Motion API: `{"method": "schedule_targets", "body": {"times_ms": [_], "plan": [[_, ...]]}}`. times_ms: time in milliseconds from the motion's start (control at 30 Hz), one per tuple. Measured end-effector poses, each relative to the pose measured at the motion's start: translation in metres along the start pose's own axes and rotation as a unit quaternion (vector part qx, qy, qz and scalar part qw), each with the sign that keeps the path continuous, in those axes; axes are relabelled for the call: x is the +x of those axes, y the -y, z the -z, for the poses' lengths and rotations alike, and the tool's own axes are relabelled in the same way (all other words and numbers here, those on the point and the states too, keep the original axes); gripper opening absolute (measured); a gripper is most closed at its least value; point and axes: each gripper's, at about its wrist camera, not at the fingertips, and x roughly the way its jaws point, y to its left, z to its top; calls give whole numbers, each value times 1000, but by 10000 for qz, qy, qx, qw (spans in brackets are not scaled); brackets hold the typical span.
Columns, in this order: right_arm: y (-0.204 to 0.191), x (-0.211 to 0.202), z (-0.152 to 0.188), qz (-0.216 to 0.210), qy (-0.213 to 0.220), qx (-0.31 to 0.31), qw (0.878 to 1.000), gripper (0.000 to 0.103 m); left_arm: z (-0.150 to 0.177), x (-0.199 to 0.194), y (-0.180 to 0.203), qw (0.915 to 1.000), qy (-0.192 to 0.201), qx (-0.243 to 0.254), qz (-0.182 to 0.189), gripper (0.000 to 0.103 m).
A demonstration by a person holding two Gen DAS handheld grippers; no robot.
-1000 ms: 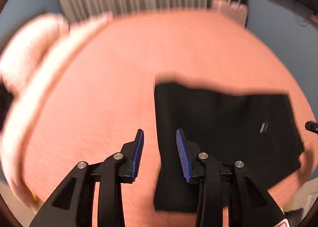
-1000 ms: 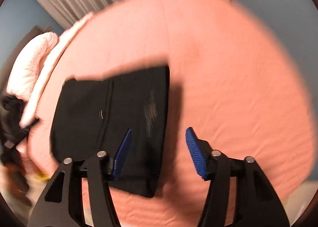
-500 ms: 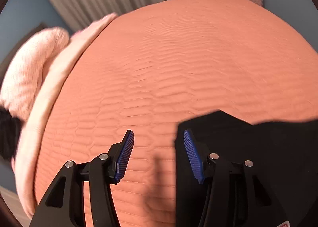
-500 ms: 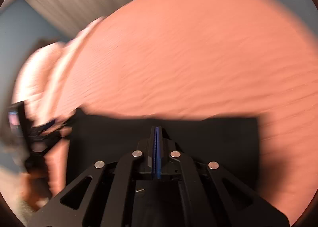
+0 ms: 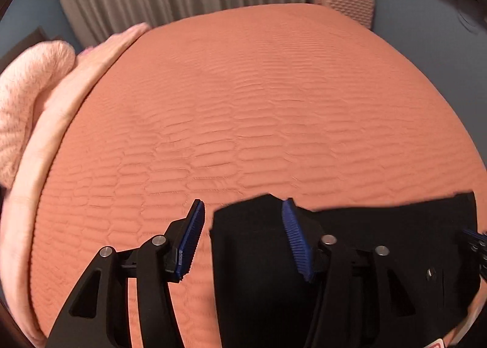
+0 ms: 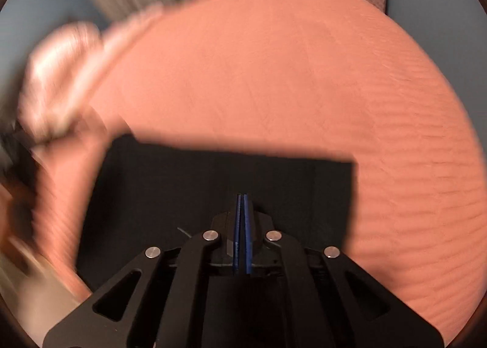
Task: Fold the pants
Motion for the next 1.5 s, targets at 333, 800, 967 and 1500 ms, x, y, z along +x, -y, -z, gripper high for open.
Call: {"method": "schedule_targets", "body": {"times_ms": [333,800,967,1500], "plan": [[-7,-46,65,-64,136,203,9997,0,120,-10,55,9953,-884,325,-221,60],[-30,-64,74,-270,229,-486,9982,5,130,-39,54,9939,-1048,24,-352,59],[0,-45,75,-429,14,178,9989,0,135,-45,51,9937,-1068,43,-332,63],[39,-87,115,-85,-88,540,9985,6,186,-64,-18,9891,-1305,-600,-325,79]]}}
